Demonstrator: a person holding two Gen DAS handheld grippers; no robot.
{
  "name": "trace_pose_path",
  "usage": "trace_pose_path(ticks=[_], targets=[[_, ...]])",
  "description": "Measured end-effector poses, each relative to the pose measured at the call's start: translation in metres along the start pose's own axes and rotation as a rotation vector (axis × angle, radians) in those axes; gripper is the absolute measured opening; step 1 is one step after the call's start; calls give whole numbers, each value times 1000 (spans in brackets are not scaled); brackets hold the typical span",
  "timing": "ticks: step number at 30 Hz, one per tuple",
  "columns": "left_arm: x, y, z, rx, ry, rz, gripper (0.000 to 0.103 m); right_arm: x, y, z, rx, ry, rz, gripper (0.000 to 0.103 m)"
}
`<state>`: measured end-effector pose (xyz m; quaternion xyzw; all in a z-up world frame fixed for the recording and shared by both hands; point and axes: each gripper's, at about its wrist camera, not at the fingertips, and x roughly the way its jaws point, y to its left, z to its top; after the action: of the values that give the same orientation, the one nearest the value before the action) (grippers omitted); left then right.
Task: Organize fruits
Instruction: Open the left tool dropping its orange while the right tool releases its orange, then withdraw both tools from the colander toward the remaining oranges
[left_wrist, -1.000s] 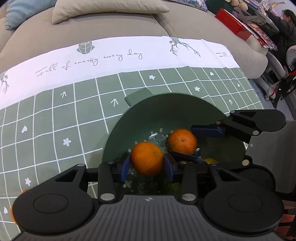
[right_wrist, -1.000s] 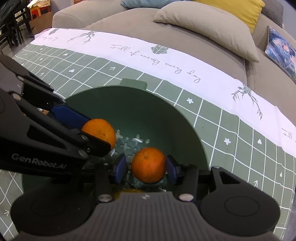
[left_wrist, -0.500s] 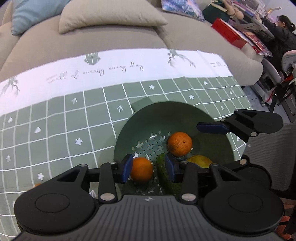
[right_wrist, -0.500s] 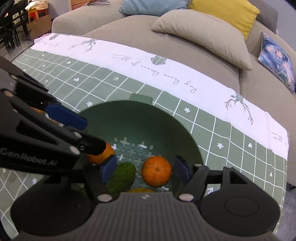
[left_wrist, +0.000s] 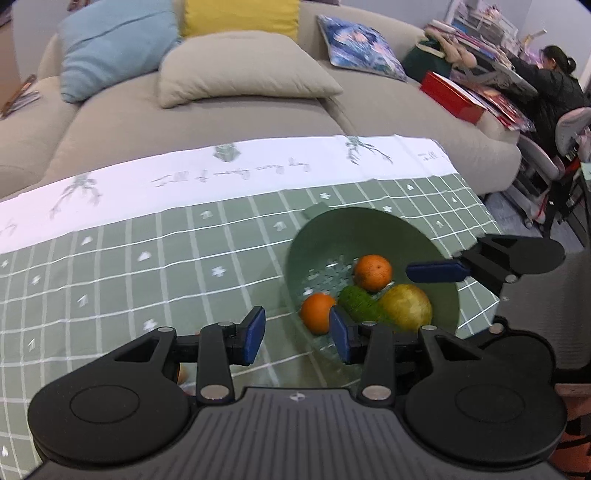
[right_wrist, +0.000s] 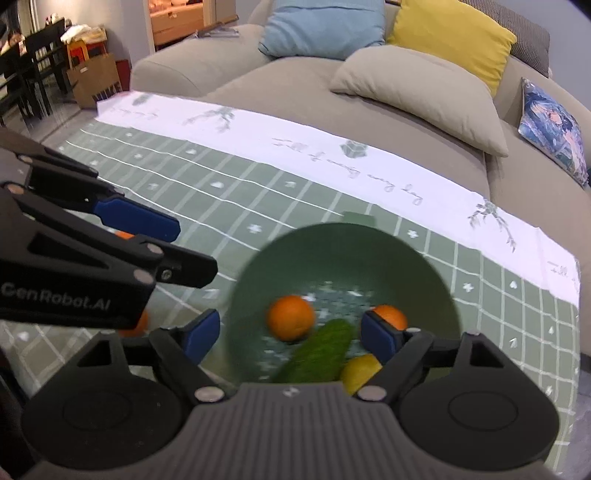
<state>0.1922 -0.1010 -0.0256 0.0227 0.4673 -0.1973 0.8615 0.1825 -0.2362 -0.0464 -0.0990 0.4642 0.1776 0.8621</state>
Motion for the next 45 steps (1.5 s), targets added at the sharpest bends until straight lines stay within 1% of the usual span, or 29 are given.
trace_pose_path(ticks=[5,11,14,18,22,26,33,35,40,45], targets=[[-22,23,-25,-43,-31,44,48,-12,32,-11,54,-38,35,80],[-46,54,-55,-108,-73,123,48,-16,68,-22,146,-70,61,81],[-54,68,-69,-146,-93,147,48,-14,85,-29,185,-87,54,81],[-59,83,-87,-188,-95,164,48,-13,102,-34,244,-110,47,81],[-58,93,-103,-229,-90,183,48,-10,119,-38,211,-119,11,81],[-59,96,-117,-235,-108,178,48,-6,126,-43,185,-116,-9,81],[-46,101,-123,-250,-66,123,46,8,128,-47,153,-83,6,79],[-43,102,-123,-254,-56,112,45,13,128,-46,149,-68,18,71],[-35,106,-127,-263,-27,116,45,29,129,-44,153,-36,57,66],[-28,115,-128,-274,-5,139,45,49,133,-38,143,-13,85,66]])
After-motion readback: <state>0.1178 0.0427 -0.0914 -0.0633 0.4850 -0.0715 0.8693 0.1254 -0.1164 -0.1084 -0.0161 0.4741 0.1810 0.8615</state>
